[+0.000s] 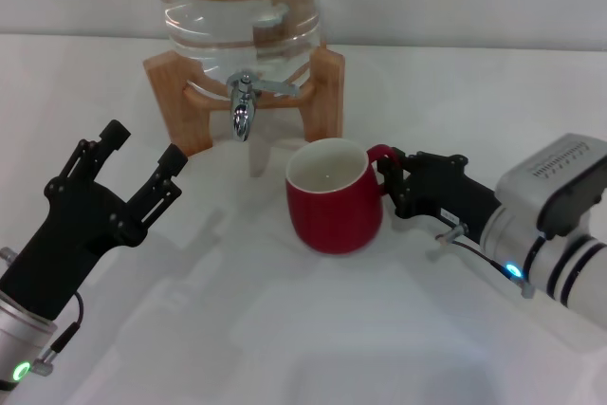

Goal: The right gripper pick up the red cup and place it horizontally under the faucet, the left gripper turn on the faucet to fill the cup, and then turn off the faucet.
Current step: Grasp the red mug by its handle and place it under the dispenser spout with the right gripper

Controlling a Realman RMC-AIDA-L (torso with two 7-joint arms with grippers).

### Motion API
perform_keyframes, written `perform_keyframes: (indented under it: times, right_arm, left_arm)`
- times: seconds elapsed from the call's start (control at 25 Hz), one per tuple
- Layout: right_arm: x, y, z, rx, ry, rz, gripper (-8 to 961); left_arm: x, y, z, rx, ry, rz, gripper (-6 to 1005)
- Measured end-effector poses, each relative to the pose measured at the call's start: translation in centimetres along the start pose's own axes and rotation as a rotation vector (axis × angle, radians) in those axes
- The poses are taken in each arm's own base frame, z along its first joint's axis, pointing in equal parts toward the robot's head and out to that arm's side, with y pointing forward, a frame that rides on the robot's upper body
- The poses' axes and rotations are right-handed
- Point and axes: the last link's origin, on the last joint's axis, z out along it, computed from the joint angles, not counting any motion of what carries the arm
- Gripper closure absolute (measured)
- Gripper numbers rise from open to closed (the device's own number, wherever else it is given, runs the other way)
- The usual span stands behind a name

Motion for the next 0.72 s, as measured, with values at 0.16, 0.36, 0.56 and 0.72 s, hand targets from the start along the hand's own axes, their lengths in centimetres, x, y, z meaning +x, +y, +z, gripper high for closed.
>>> perform_keyframes:
  times: [0.16,0.36,0.56,0.72]
  right_arm:
    - [-0.6,0.6,1.0,-0.024,0.019,-0.019,830]
    - [-1.1,0.8,1.7,-0.029,0.031,-0.023,832]
    - [-1.4,0.9,2.4,-0.034,0.054,-0.037,833]
    - [-1.6,1.2,2.6,-0.043,0.056,-0.040,834]
  left_arm:
    - [0.0,0.0,0.0,0.001,0.003,-0.001,140]
    - [0.0,0.0,0.0,-0.001,0.005,0.000,140]
    - [0.0,0.0,0.0,-0.001,0.005,0.000,140]
    - [0.0,0.0,0.0,0.000,0.004,-0.001,140]
